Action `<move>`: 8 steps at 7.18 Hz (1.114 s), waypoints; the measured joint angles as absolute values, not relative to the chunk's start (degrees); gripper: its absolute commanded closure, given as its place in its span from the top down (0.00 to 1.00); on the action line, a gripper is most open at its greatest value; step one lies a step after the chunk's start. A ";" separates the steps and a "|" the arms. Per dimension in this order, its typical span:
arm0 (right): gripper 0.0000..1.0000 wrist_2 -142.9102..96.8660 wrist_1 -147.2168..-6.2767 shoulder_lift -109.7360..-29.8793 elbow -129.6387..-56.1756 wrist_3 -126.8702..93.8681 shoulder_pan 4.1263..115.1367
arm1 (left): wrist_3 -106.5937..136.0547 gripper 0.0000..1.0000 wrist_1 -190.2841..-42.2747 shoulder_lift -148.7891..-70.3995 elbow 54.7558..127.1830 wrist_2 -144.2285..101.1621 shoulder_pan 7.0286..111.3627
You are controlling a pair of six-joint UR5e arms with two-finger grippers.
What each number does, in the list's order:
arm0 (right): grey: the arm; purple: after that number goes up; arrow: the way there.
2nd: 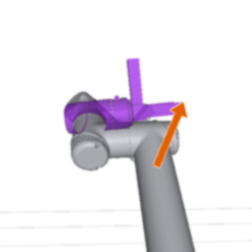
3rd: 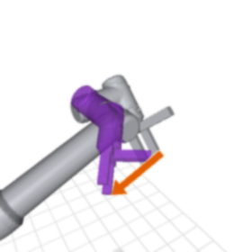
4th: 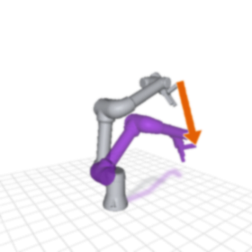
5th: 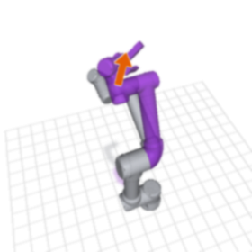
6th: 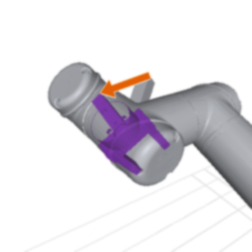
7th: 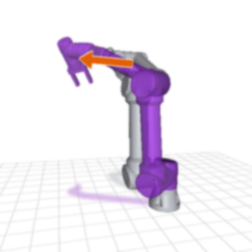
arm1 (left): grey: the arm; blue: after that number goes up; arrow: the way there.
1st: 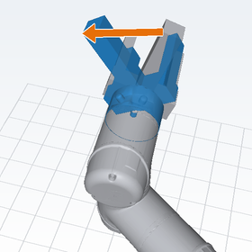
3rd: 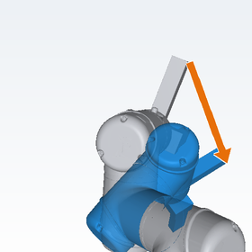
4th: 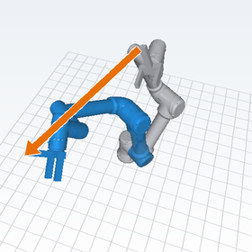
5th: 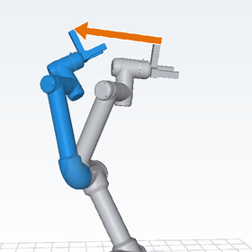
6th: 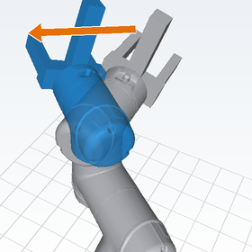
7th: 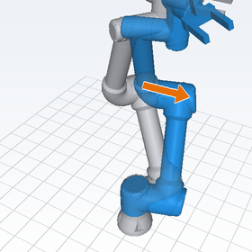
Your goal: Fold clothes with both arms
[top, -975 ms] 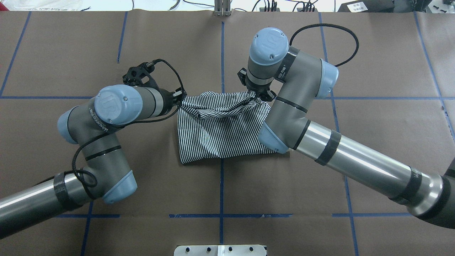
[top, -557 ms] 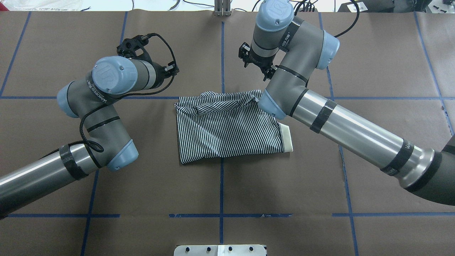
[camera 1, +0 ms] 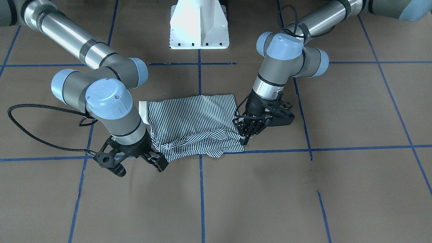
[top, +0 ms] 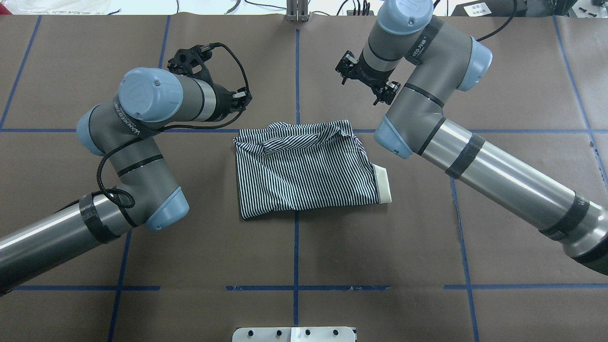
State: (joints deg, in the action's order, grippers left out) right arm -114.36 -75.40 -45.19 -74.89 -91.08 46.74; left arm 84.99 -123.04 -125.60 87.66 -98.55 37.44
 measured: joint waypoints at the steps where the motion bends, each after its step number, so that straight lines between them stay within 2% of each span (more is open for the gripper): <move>1: 1.00 -114.46 -75.34 -45.99 -76.06 -90.64 46.75 | 81.22 0.00 -121.07 -126.58 87.53 -102.01 35.73; 3: 1.00 -114.50 -75.23 -46.55 -77.10 -90.42 46.73 | 75.27 0.00 -115.90 -129.71 85.35 -109.42 34.05; 8: 1.00 -114.35 -75.06 -46.87 -77.51 -90.78 46.34 | 68.89 0.00 -115.16 -137.71 71.00 -110.99 35.10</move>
